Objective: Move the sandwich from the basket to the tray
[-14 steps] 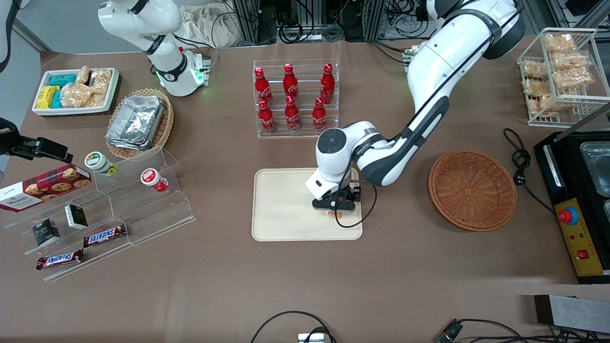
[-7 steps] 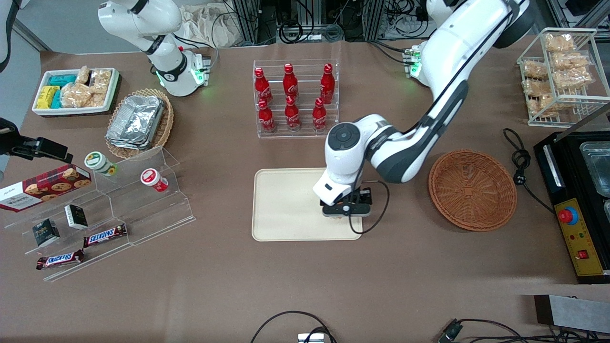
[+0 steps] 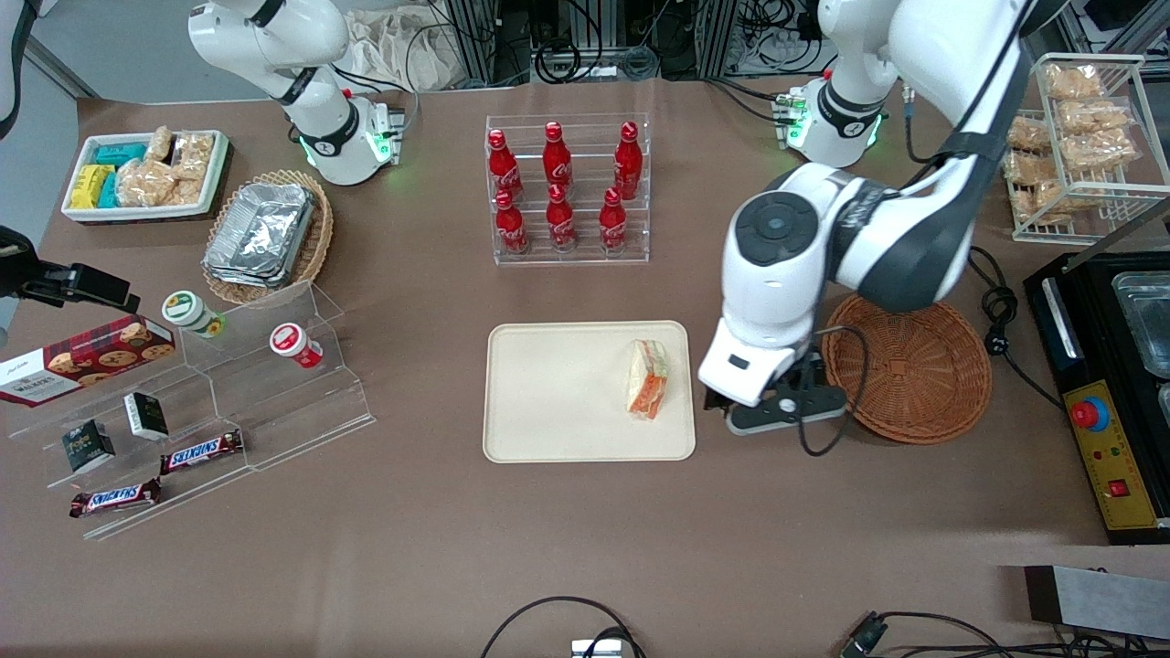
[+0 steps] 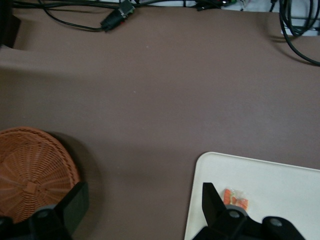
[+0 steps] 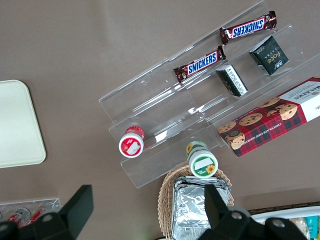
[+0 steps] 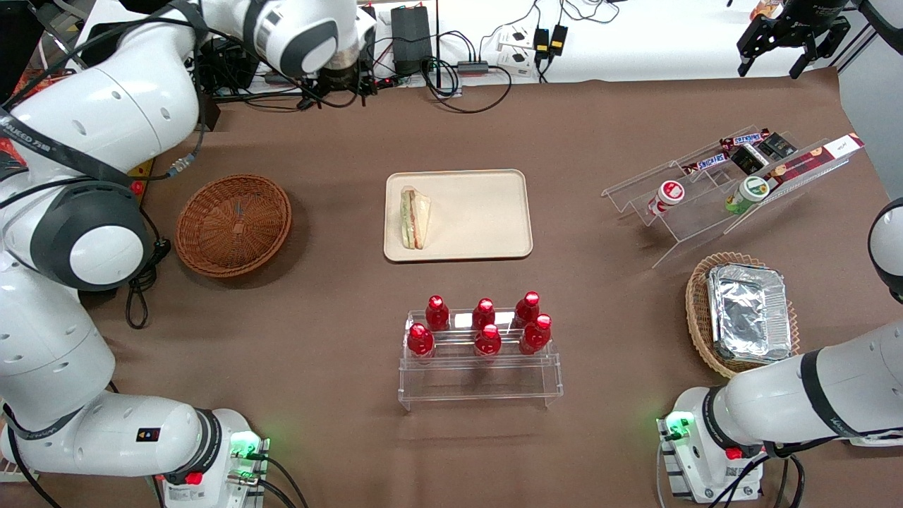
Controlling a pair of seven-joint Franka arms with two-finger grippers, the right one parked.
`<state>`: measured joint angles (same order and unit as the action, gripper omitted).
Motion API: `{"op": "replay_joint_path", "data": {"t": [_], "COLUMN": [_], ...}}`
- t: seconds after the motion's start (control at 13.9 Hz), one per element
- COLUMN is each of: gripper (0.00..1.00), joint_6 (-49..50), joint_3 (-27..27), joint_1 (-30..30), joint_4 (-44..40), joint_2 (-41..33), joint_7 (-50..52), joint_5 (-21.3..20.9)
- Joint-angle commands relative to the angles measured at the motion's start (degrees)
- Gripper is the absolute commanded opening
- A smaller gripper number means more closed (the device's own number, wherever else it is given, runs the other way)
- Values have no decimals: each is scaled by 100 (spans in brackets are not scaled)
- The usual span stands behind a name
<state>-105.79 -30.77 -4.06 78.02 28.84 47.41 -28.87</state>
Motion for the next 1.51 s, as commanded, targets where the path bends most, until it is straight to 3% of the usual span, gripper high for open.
{"op": "replay_joint_path", "data": {"t": [0.0, 0.29, 0.5, 0.57, 0.72, 0.93, 1.08, 1.44], "gripper": [100, 100, 100, 100, 100, 100, 100, 100], "joint_6": [426, 997, 973, 929, 491, 401, 401, 401], "joint_3": [-26, -17, 18, 227, 1226, 2152, 2293, 2365], "joint_1": [300, 766, 977, 1004, 864, 547, 573, 564], "joint_4": [-357, -770, -597, -334, 175, 749, 889, 1496], "joint_2": [8, -54, -342, -553, -1159, -1802, -2118, -2901], "joint_7": [-607, -1680, -2013, -2451, -3260, -4071, -4134, -4195], "joint_5": [267, 540, 567, 758, 1661, 2235, 2561, 2553]}}
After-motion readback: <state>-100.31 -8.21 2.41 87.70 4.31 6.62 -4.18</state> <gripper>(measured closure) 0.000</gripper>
